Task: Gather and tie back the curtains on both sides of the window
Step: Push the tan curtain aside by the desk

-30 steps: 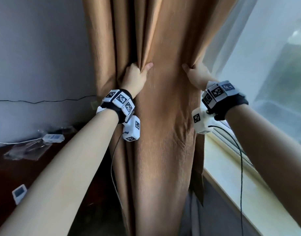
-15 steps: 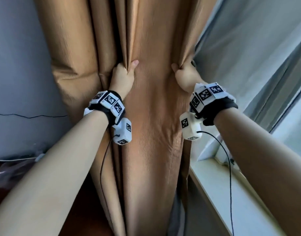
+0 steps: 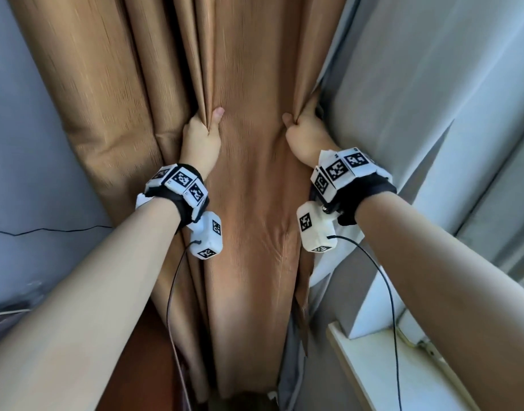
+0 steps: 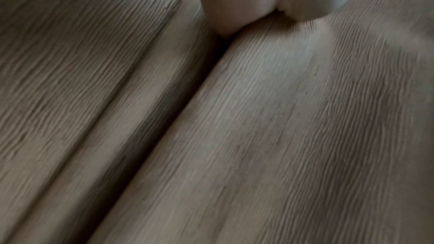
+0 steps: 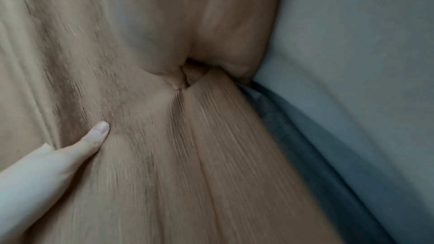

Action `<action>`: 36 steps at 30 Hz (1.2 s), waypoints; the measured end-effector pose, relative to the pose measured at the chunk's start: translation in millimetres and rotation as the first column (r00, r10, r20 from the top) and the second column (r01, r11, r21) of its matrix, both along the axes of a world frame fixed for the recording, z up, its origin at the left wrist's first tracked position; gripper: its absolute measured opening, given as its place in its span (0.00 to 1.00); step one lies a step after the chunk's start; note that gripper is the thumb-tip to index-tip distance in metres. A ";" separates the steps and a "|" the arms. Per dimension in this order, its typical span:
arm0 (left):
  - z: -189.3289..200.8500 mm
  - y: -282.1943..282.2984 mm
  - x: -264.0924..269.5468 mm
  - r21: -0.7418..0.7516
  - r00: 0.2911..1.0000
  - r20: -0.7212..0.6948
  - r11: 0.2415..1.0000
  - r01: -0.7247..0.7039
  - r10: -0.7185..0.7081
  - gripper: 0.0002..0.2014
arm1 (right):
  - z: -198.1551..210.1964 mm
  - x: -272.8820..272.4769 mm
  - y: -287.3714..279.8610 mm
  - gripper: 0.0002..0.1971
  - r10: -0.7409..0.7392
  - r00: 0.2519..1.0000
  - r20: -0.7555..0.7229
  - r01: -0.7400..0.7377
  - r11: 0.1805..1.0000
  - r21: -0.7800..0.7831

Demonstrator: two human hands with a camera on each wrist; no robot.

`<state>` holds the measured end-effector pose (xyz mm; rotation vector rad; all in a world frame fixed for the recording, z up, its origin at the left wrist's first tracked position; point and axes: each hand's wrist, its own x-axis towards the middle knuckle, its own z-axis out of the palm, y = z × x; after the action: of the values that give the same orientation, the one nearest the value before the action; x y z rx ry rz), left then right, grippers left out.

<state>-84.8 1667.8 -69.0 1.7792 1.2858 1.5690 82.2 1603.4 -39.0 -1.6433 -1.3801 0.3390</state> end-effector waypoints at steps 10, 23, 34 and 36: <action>-7.3 -69.9 -0.5 -0.119 0.996 -0.081 0.993 0.017 -0.026 0.24 | -11.7 -5.3 -75.6 0.37 -0.032 0.999 -0.009 0.031 0.994 -0.103; -30.2 -235.1 -34.1 -0.215 0.977 -0.151 0.970 0.117 -0.152 0.24 | -48.0 -44.3 -265.9 0.41 -0.102 0.994 0.050 0.107 0.986 -0.127; -26.1 -354.4 -47.2 -0.209 0.931 -0.348 0.977 0.035 -0.108 0.22 | -70.8 -27.9 -422.1 0.56 0.092 0.904 -0.418 -0.053 0.993 0.103; -21.2 -366.7 -50.6 -0.213 0.917 -0.390 0.977 0.000 -0.085 0.23 | -69.4 -13.8 -441.7 0.41 0.110 0.852 -0.512 -0.034 0.987 0.156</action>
<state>-135.5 1301.1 -90.2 2.0359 1.5163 1.0293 68.4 1161.7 -108.4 -1.2566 -1.0237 0.6626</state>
